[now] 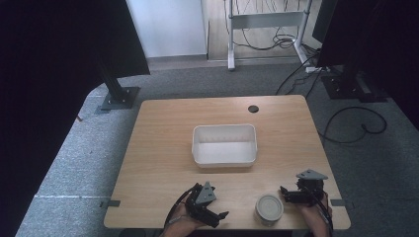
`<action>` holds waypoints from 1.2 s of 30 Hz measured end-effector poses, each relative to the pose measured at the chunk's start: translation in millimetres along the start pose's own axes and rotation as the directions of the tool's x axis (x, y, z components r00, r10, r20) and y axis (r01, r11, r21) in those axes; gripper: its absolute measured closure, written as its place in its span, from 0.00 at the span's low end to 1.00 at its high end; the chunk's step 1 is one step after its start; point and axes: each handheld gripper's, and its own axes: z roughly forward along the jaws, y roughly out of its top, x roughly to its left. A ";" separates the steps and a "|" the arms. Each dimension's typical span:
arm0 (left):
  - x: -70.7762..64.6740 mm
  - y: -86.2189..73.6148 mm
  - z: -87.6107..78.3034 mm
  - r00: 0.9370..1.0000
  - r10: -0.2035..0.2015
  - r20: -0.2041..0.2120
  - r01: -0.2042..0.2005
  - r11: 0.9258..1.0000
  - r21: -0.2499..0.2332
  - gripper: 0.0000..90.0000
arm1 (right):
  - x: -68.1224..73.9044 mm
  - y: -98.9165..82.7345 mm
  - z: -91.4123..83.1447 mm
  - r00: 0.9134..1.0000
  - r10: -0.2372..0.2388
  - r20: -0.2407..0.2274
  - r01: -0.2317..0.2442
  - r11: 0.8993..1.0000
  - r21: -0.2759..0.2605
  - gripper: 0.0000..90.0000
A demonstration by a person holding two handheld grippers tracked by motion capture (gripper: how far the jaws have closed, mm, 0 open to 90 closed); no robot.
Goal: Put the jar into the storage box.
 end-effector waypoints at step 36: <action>-26.1 33.9 40.9 0.991 0.069 0.114 -0.069 0.998 -0.004 0.05 | 0.1 0.0 0.0 1.000 -0.001 0.000 0.001 1.000 0.000 0.01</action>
